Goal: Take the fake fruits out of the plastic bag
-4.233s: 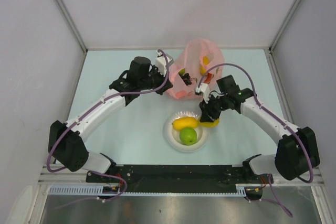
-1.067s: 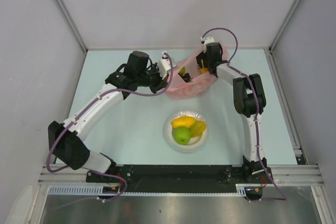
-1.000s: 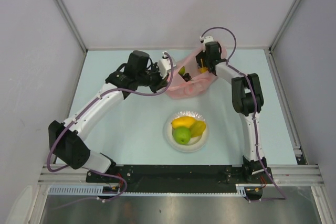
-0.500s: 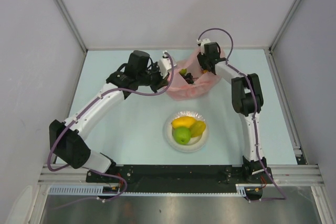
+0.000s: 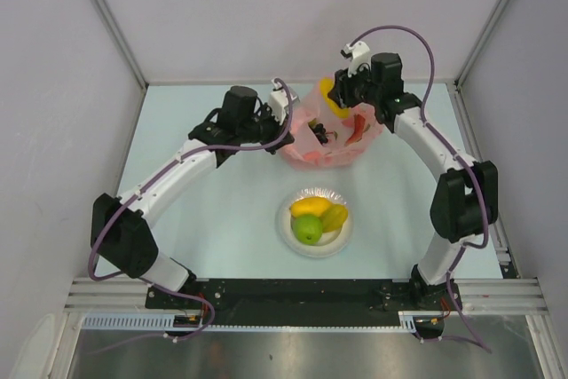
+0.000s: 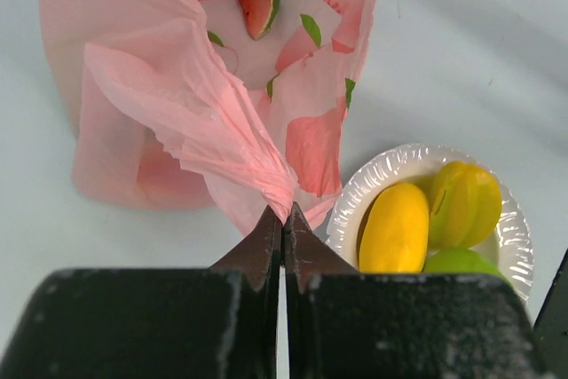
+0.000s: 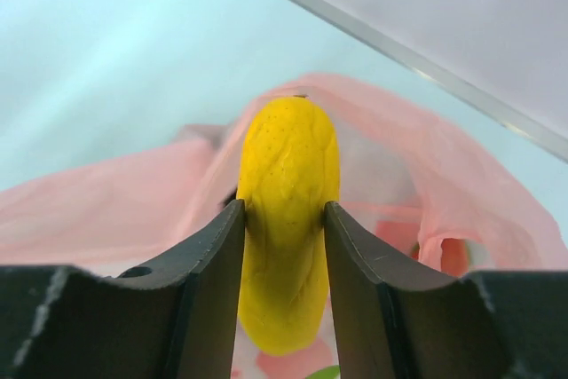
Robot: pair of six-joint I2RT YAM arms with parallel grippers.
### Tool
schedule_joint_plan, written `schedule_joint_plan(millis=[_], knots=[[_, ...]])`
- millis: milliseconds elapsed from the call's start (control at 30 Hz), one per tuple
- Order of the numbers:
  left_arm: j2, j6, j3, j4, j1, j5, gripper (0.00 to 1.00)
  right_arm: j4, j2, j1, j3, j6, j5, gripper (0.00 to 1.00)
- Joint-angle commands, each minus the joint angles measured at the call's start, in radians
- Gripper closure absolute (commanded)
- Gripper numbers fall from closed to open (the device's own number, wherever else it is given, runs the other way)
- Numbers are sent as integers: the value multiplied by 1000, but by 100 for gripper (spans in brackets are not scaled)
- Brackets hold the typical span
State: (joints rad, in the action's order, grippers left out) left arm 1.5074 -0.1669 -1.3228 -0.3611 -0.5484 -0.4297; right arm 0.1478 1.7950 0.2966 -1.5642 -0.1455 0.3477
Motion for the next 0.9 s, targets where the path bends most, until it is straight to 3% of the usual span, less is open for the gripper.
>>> schedule_joint_plan(millis=[0,167,333,500,667,867], knots=[[-12,84,10,76,1,-18,100,47,-65,12,85,40,117,75],[-26,98,43,79,1,-7,100,125,-176,16,105,14,177,75],[-33,101,59,82,1,-4,100,271,-314,47,131,-113,284,76],[-30,107,63,97,1,-3,100,322,-404,99,243,-194,245,73],[-32,107,53,77,1,-7,100,147,-326,99,251,-91,36,72],[-128,44,82,-34,2,31,100,44,-137,105,248,-175,-85,71]])
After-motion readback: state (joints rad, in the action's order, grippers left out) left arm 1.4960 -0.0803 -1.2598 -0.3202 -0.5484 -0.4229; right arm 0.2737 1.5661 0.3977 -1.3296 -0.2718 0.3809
